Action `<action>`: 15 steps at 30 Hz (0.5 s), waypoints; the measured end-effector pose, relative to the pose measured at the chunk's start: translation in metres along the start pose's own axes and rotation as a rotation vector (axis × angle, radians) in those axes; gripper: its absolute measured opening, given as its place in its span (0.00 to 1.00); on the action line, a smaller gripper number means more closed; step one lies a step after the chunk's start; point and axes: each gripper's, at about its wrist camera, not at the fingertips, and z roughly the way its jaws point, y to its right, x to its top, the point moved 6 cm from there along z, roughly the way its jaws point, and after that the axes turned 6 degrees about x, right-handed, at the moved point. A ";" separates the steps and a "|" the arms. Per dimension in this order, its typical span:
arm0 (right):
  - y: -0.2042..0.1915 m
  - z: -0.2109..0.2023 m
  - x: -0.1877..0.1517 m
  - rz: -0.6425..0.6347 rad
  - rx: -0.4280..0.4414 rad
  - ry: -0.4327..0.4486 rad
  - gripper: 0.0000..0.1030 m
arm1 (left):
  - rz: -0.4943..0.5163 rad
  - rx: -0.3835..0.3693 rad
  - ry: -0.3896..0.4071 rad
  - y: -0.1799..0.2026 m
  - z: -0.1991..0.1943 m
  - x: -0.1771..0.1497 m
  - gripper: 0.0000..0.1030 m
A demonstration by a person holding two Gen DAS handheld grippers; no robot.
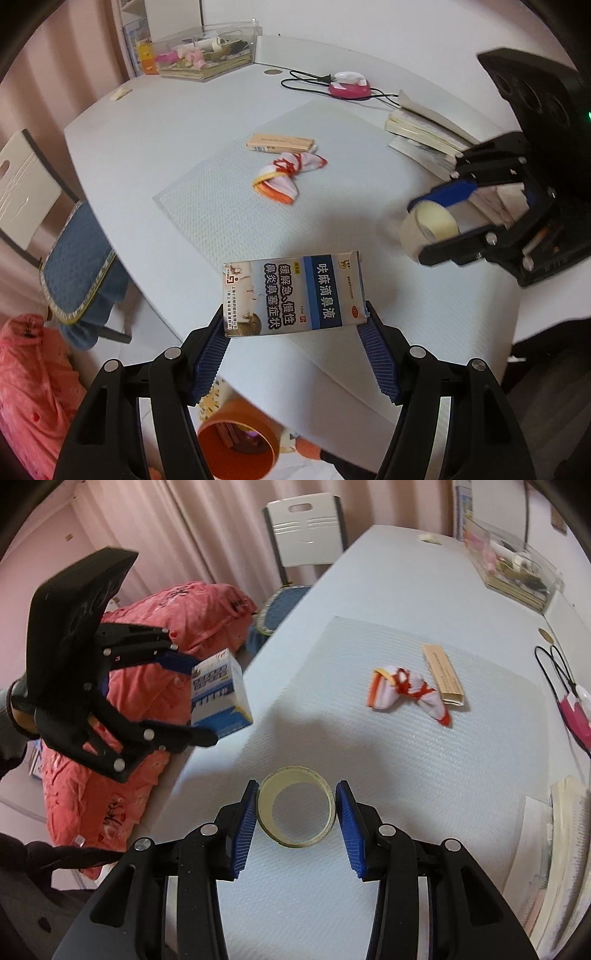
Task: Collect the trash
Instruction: 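Carry the medicine box and tape roll with both tools over the orange bin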
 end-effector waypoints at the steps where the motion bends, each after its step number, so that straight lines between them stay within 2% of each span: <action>1: -0.005 -0.002 0.001 -0.009 0.005 0.002 0.41 | -0.005 0.003 0.001 0.003 -0.004 -0.003 0.67; 8: -0.048 -0.010 0.006 -0.107 0.046 0.001 0.41 | -0.080 0.051 0.011 0.004 -0.034 -0.035 0.67; 15: -0.093 0.009 0.020 -0.202 0.099 -0.027 0.41 | -0.169 0.117 0.024 -0.012 -0.063 -0.072 0.67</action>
